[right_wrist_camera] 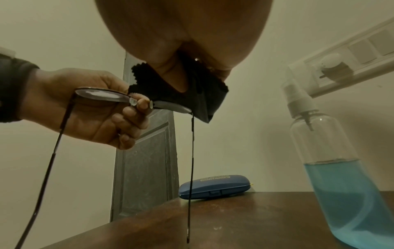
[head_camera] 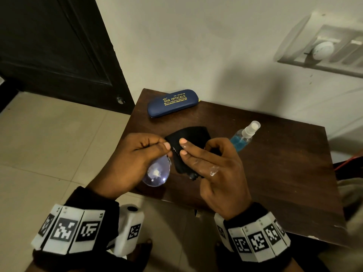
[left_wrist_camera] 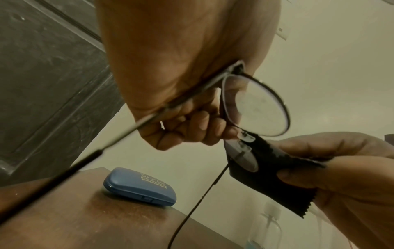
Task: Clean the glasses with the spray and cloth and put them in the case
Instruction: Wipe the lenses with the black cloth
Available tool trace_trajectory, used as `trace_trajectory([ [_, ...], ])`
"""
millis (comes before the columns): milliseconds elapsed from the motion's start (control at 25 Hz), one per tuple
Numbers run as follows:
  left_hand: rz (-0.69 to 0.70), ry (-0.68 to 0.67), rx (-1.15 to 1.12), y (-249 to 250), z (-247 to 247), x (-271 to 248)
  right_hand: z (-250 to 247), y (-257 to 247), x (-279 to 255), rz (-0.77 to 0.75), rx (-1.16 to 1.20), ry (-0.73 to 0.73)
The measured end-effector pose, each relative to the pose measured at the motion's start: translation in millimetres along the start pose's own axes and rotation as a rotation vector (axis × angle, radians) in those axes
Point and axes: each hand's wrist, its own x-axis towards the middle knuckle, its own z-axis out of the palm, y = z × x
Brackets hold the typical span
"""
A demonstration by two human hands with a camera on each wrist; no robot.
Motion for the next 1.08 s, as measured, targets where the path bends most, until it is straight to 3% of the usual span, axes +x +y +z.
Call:
trace_trajectory([
  [280,-0.028,-0.079,-0.014,-1.0,7.1,-2.8,4.1,-2.0,0.0,0.022,-0.041,0.014],
  [480,-0.064,0.022,-0.024,-1.3,2.6,-0.4,0.2,-3.0,-0.5,-0.003,-0.043,0.014],
  [640,-0.009,-0.043,-0.056,0.4,7.1,-3.6,1.1,-2.7,-0.3,0.005,-0.039,0.017],
  [880,-0.014,0.049,-0.031,-1.4,-1.7,0.6,-0.9,-2.2,-1.2,-0.002,-0.010,0.025],
  [1080,0.015,-0.055,-0.010,1.3,7.9,-3.3,1.5,-1.8,-0.8,0.010,-0.031,0.024],
])
